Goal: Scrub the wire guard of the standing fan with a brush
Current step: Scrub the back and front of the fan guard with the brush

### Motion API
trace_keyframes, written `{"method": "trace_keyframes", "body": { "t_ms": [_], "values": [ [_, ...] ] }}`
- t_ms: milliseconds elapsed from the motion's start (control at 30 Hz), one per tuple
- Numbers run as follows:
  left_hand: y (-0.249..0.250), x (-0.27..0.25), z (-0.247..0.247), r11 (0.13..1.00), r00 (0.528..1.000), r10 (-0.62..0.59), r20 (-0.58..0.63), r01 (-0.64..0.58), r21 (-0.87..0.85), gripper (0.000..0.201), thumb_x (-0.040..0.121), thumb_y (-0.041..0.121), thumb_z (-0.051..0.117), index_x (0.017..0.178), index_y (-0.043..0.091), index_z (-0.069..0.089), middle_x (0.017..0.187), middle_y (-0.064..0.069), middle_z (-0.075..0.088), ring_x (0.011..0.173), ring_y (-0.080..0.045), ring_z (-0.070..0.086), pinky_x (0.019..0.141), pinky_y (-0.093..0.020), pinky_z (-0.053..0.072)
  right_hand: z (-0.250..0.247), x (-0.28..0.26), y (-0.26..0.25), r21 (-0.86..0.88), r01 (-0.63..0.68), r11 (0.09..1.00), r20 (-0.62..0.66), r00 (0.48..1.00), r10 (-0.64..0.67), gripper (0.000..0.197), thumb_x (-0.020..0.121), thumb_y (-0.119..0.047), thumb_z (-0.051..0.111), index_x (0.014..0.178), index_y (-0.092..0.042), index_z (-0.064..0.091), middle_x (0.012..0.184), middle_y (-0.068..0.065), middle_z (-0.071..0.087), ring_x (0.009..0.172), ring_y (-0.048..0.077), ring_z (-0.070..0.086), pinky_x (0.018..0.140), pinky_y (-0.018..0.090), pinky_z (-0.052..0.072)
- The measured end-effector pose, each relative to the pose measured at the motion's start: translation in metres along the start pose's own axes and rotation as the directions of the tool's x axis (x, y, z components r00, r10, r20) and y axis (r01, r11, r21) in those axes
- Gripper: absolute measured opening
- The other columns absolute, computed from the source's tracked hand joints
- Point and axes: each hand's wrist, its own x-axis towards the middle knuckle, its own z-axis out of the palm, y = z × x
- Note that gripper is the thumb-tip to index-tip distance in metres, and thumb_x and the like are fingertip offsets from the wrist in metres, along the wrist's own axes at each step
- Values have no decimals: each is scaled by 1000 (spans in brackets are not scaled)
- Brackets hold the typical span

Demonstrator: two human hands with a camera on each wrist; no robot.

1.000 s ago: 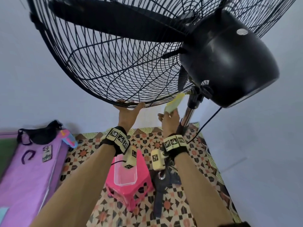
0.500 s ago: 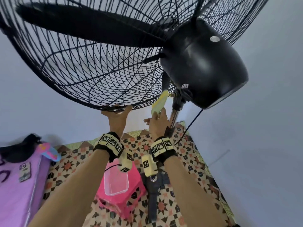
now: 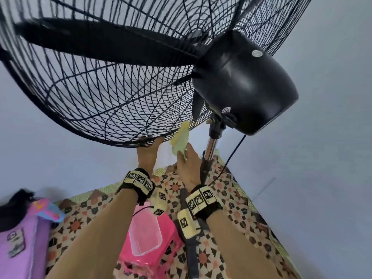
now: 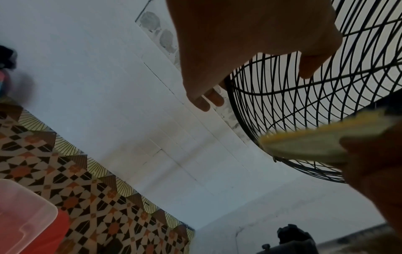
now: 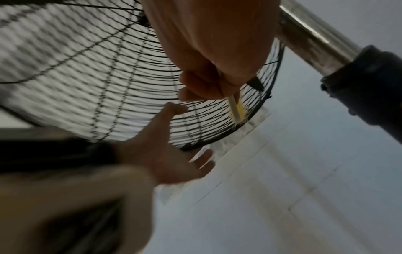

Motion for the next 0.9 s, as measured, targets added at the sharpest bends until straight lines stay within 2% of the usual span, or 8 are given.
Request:
{"method": "trace_keyframes", "body": {
  "t_ms": [100, 200, 267, 367, 500, 633, 733, 900],
  "values": [
    [1, -4, 1, 1000, 999, 30, 25, -30, 10, 50, 85, 25, 83, 125, 6, 59, 115, -3, 69, 101, -15, 64, 94, -36, 45, -6, -27, 0, 89, 67, 994, 50, 996, -72, 19, 107, -16, 46, 123, -13, 56, 102, 7, 68, 51, 14, 66, 46, 29, 52],
    [1, -8, 1, 999, 999, 34, 22, -34, 29, 56, 88, 27, 82, 132, 10, 53, 124, -3, 62, 112, -22, 57, 97, -33, 40, -19, -5, -9, 124, -33, 992, -119, 992, 48, 13, 108, -14, 45, 120, -14, 50, 111, 11, 67, 53, 11, 70, 45, 20, 50],
    [3, -11, 1, 999, 999, 42, 18, -42, 29, 47, 90, 25, 81, 126, 15, 52, 116, 3, 61, 111, -20, 55, 100, -32, 38, -21, 21, -18, 153, -105, 983, -212, 968, 136, 23, 108, -12, 43, 130, -10, 49, 120, 10, 65, 56, 12, 72, 45, 20, 49],
    [9, -15, 1, 999, 999, 45, 21, -45, 18, 41, 92, 20, 78, 119, 19, 47, 106, 10, 58, 106, -16, 51, 99, -29, 37, -14, 23, -25, 82, -79, 993, -151, 984, 91, 29, 106, -12, 44, 134, -9, 51, 125, 11, 67, 56, 15, 73, 44, 23, 49],
    [8, -13, 2, 995, 996, 89, 11, -89, 32, 50, 90, 21, 80, 132, 14, 54, 126, 2, 60, 113, -17, 54, 111, -37, 40, -25, -17, -28, 59, 24, 998, 30, 999, -26, 18, 107, -16, 47, 124, -17, 54, 114, 9, 67, 55, 17, 71, 45, 23, 49],
    [6, -12, 4, 993, 994, 108, 10, -108, 37, 54, 91, 22, 80, 137, 13, 53, 129, 1, 60, 117, -18, 54, 111, -33, 38, -35, 4, -35, 113, -78, 991, -165, 982, 96, 13, 107, -11, 43, 117, -16, 50, 96, 10, 70, 53, 15, 71, 43, 26, 53],
    [9, -8, 1, 994, 996, 86, 22, -87, 70, 54, 90, 25, 80, 135, 13, 53, 128, 0, 59, 117, -19, 53, 110, -34, 37, -25, 21, -42, 117, -87, 989, -228, 967, 112, 24, 107, -10, 42, 130, -12, 49, 86, -4, 69, 56, 19, 73, 48, 33, 57],
    [7, -11, 0, 995, 996, 86, 38, -88, 51, 44, 91, 25, 79, 126, 21, 52, 126, 2, 59, 117, -18, 53, 104, -31, 36, -11, -12, -39, 79, 17, 997, -73, 997, -12, 28, 107, -16, 46, 134, -16, 52, 118, 3, 67, 55, 18, 72, 44, 23, 47]
  ]
}}
